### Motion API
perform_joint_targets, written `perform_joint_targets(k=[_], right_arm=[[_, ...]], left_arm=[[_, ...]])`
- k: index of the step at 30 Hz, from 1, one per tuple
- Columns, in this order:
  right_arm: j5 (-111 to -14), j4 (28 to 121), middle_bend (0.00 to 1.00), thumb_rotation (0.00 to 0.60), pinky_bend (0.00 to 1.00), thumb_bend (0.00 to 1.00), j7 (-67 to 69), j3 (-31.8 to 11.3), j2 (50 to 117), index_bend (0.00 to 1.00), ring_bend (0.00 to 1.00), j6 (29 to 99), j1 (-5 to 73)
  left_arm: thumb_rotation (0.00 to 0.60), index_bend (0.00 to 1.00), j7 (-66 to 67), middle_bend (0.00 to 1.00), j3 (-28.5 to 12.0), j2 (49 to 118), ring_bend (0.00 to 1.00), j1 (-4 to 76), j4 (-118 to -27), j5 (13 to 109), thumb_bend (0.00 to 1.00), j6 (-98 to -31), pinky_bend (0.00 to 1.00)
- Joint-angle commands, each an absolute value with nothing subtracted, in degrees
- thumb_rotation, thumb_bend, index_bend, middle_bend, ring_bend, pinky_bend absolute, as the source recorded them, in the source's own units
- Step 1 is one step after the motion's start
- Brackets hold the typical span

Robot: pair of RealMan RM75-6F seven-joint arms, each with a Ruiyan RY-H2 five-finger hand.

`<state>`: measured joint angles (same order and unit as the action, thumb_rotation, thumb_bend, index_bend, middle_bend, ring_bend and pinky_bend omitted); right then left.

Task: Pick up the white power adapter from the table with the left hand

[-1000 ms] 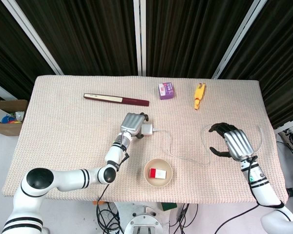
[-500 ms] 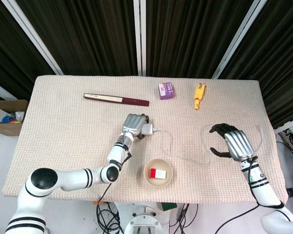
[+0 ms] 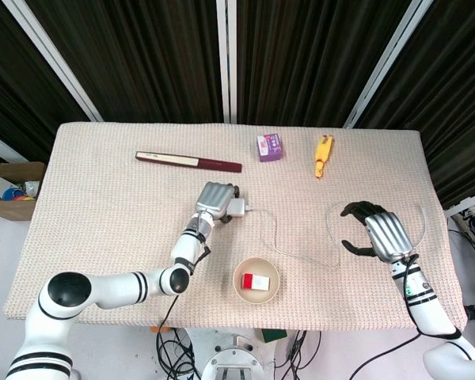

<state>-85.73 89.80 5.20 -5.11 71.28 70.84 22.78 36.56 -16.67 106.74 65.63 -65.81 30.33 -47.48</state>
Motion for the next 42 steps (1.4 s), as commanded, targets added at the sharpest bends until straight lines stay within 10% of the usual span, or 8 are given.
perform_joint_targets(k=[1, 16, 27, 42], right_arm=[[-86.0, 89.7, 0.32, 0.6, 0.38, 0.23, 5.5, -5.0, 71.4, 0.41, 0.23, 71.2, 22.6], [-84.2, 94.6, 0.34, 0.6, 0.45, 0.23, 5.1, -7.5, 71.3, 0.41, 0.3, 66.7, 26.2], [-58.3, 106.7, 0.41, 0.6, 0.57, 0.21, -14.9, -18.5, 76.2, 0.44, 0.36, 58.6, 37.9], [-40.3, 107.6, 0.41, 0.6, 0.58, 0.22, -29.0, -21.7, 88.2, 0.55, 0.35, 67.1, 47.9]], left_arm=[[0.6, 0.42, 35.2, 0.34, -15.4, 103.7, 0.72, 63.5, -68.4, 32.0, 0.28, -47.5, 0.95], [0.6, 0.49, 23.2, 0.41, -13.7, 91.0, 0.73, 53.4, -87.4, 44.6, 0.37, -53.7, 0.95], [0.6, 0.49, 25.9, 0.41, -16.8, 86.1, 0.73, 54.6, -100.9, 43.5, 0.37, -57.3, 0.95], [0.6, 0.49, 33.2, 0.41, -17.5, 86.4, 0.73, 59.6, -103.9, 35.5, 0.37, -60.4, 0.95]])
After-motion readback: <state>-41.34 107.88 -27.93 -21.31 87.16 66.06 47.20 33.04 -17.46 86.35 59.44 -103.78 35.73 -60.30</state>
